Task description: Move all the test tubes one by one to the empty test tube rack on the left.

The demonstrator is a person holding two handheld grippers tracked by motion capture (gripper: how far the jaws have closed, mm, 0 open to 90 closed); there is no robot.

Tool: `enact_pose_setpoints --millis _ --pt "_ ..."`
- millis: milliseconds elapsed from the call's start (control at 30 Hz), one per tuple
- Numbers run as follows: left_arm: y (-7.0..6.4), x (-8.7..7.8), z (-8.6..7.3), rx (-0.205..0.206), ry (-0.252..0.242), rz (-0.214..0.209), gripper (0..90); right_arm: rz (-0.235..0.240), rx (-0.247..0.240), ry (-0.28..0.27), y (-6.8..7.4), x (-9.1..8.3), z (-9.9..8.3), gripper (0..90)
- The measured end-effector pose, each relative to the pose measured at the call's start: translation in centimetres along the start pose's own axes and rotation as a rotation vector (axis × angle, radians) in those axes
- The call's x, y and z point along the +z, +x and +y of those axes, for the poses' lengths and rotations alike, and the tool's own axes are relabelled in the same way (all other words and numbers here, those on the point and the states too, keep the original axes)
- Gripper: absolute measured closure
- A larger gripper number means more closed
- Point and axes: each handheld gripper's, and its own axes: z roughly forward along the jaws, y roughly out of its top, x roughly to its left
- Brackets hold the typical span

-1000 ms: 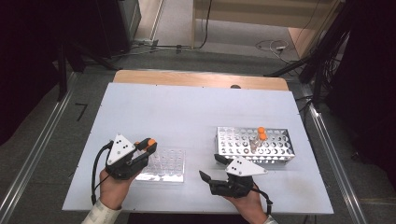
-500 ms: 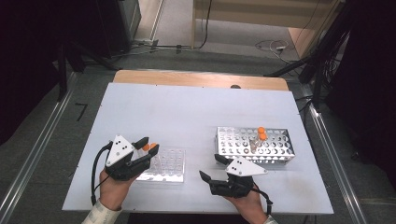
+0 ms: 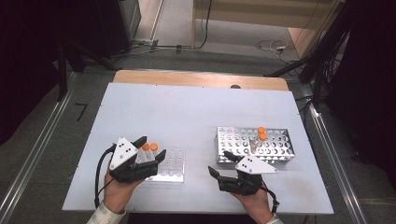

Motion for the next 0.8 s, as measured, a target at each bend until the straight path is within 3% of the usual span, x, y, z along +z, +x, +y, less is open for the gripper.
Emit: enact_pose_setpoints --millis 533,800 --pt "0.0 0.2 -0.2 0.001 -0.007 0.012 19.1 -0.127 0.048 -0.033 -2.8 -2.5 -0.2 24.4" --pt "0.1 0.1 -0.2 0.005 -0.012 0.02 19.2 -0.16 0.062 -0.041 -3.7 -3.3 -0.4 24.3"
